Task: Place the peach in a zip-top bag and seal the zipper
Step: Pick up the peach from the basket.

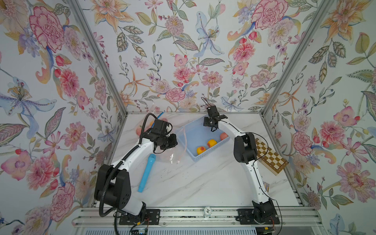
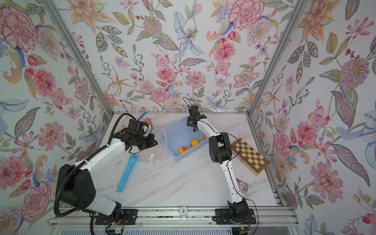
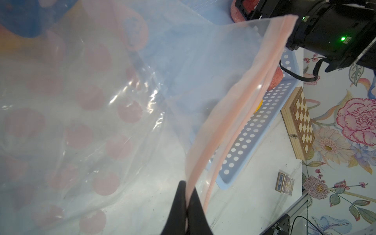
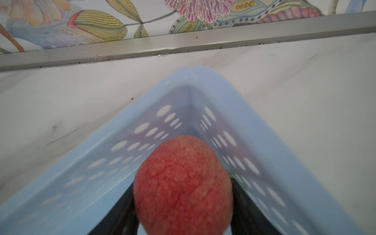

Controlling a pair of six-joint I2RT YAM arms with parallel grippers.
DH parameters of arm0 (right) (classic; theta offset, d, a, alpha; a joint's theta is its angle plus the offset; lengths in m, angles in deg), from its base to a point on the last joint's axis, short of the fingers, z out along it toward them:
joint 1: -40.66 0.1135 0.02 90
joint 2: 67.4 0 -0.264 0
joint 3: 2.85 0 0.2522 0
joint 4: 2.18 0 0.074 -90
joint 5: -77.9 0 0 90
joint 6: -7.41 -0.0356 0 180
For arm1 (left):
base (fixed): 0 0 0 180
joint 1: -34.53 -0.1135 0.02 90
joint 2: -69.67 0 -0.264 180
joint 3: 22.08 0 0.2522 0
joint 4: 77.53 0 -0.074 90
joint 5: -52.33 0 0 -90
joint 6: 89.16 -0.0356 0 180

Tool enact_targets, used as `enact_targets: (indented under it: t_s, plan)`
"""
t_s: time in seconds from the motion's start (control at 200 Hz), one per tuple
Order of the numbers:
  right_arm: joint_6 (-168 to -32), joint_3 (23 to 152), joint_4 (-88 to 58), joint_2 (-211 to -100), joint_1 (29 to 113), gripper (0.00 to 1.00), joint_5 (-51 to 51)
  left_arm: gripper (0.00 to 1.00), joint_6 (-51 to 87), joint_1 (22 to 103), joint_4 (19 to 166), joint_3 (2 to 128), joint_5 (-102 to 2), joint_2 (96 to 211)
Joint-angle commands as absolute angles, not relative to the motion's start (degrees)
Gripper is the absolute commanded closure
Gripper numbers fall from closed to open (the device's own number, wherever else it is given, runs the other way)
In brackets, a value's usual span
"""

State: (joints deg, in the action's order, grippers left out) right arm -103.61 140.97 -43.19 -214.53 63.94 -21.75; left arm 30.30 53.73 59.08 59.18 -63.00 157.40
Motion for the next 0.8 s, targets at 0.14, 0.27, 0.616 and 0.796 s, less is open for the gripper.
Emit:
enact_targets:
  t_s: [0.14,0.27,0.616,0.796]
  plan:
    - [-101.5,135.2,-41.6,-207.4,66.4,0.47,-21.0,1.00,30.9,54.0,60.1,58.4,-63.1,155.1]
    - [-101.5,124.5,-36.6,-198.7,68.1,0.47,-19.9,1.00,31.1,54.0,60.5,57.9,-62.8,154.4]
    - [-105.7,97.2,-23.7,-172.8,75.5,0.48,-11.4,1.00,31.7,53.8,61.8,56.8,-62.9,153.5]
    - [-110.1,87.2,-14.5,-163.5,80.6,0.48,-4.5,1.00,31.7,53.8,61.8,57.0,-63.0,153.3]
